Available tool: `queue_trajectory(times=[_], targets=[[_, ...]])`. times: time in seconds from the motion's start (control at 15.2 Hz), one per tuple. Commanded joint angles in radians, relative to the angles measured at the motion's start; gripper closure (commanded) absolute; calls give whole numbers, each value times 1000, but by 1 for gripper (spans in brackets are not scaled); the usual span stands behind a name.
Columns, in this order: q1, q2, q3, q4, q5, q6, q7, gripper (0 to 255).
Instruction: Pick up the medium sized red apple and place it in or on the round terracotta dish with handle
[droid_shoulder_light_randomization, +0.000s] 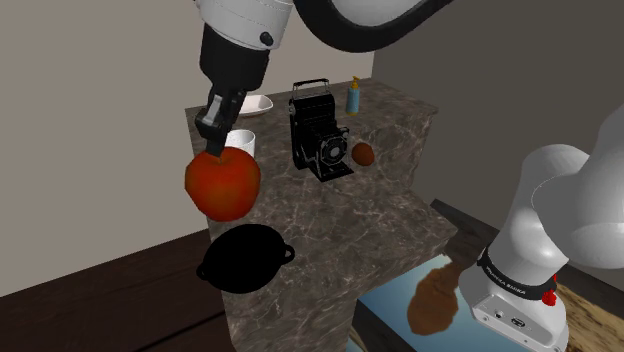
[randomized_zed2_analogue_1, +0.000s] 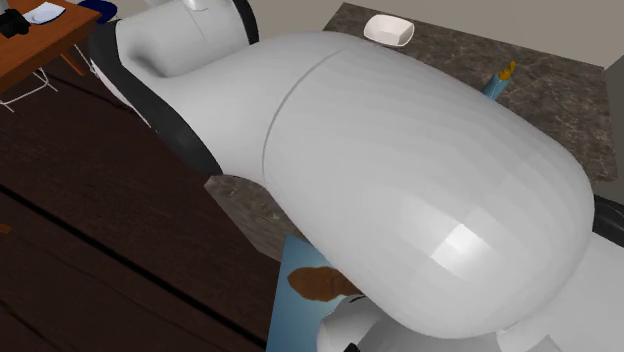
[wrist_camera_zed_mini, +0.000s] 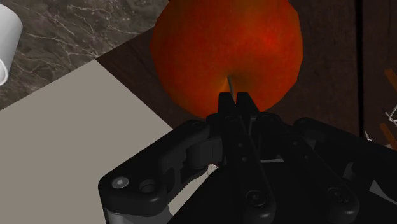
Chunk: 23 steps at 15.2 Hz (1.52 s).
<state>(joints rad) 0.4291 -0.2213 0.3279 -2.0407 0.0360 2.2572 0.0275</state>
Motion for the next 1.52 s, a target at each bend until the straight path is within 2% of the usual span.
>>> queue_trajectory(times=[0.0, 1.45], targets=[[0, 1, 0, -28, 0, 30, 0, 255], [-6, 90, 25, -250, -46, 336, 42, 255]])
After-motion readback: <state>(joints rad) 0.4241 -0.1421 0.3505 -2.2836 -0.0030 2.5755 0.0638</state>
